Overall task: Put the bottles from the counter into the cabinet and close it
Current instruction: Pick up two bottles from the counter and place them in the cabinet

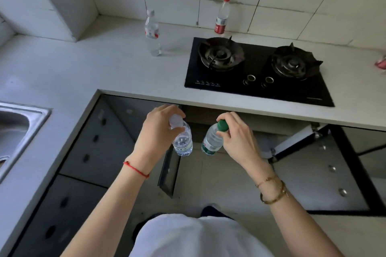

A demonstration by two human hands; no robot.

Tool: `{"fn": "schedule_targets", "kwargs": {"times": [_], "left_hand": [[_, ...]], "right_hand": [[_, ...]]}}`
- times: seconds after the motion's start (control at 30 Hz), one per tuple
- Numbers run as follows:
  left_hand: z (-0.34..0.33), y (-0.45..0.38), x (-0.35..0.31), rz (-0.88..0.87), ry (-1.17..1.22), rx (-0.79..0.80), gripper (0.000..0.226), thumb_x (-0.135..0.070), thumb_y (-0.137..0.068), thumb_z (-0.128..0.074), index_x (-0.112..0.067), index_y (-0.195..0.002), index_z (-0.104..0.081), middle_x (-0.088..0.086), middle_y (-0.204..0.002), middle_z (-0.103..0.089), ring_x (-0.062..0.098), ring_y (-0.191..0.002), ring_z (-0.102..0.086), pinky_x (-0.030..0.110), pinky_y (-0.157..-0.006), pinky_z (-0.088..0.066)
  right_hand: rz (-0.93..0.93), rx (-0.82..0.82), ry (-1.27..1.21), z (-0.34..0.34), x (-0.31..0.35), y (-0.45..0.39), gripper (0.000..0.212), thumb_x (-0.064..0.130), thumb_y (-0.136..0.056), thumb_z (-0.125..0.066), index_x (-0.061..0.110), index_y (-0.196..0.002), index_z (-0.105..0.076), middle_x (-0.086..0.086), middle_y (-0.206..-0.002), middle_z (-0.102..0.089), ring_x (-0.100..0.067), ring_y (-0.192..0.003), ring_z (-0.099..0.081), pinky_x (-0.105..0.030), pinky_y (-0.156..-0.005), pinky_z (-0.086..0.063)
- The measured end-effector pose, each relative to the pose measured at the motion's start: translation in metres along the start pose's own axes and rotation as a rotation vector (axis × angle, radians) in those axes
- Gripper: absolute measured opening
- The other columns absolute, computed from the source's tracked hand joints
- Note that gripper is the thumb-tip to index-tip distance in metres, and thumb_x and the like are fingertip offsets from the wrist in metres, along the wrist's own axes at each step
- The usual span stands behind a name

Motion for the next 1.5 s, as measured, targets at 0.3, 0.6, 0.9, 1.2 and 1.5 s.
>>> {"fn": "schedule_targets", "kwargs": {"times": [0.3, 0.6, 0.9, 1.2, 1.5], "left_hand": [[-0.126, -0.046, 0.002, 0.138, 0.017, -0.004, 0.030, -0.015, -0.072, -0.078, -0.020, -0.101, -0.070, -0.002, -0.098, -0.069, 0.018, -0.087, -0.062, 0.029, -0.072, -0.053], [-0.282, -0.103, 0.104, 0.294, -0.004, 0.029, 0.033, -0.001, -0.074, -0.062, -0.015, -0.104, -0.069, 0.004, -0.105, -0.068, 0.024, -0.101, -0.061, 0.035, -0.080, -0.053], [-0.454, -0.155, 0.267, 0.444, -0.009, 0.053, 0.024, -0.005, -0.076, -0.069, -0.012, -0.098, -0.072, 0.011, -0.096, -0.074, 0.026, -0.092, -0.069, 0.027, -0.074, -0.049], [-0.570, -0.193, 0.376, 0.330, -0.001, 0.086, 0.017, -0.005, -0.079, -0.070, 0.000, -0.095, -0.069, 0.014, -0.086, -0.068, 0.024, -0.082, -0.063, 0.031, -0.067, -0.044], [-0.629, -0.223, 0.436, 0.269, -0.038, 0.149, 0.001, -0.007, -0.077, -0.068, -0.007, -0.077, -0.068, 0.015, -0.084, -0.072, 0.028, -0.082, -0.069, 0.028, -0.065, -0.045]], "right_hand": [[-0.078, 0.095, -0.099, -0.044, -0.116, -0.033, 0.028, 0.004, -0.083, -0.070, 0.011, -0.106, -0.056, -0.001, -0.111, -0.055, -0.015, -0.090, -0.055, -0.021, -0.077, -0.041], [-0.167, 0.192, -0.089, -0.182, -0.228, -0.083, 0.026, 0.000, -0.082, -0.069, 0.006, -0.104, -0.055, -0.008, -0.110, -0.057, -0.024, -0.094, -0.059, -0.023, -0.073, -0.038], [-0.193, 0.235, -0.130, -0.369, -0.354, -0.131, 0.027, -0.005, -0.079, -0.067, 0.003, -0.104, -0.059, -0.015, -0.112, -0.061, -0.031, -0.095, -0.064, -0.032, -0.080, -0.052], [-0.131, 0.278, -0.073, -0.523, -0.438, -0.163, 0.035, 0.001, -0.084, -0.063, 0.005, -0.118, -0.056, -0.017, -0.115, -0.061, -0.034, -0.099, -0.064, -0.033, -0.078, -0.051], [-0.101, 0.303, 0.056, -0.584, -0.476, -0.194, 0.038, 0.007, -0.090, -0.058, 0.005, -0.127, -0.054, -0.019, -0.124, -0.059, -0.038, -0.108, -0.061, -0.041, -0.085, -0.052]]}}
Point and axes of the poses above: each hand's wrist, its own y-axis away from the middle knuckle, its own z-axis out of the back of the hand, x = y × z, the point moved 8 cm from there along -y, towards the middle knuckle
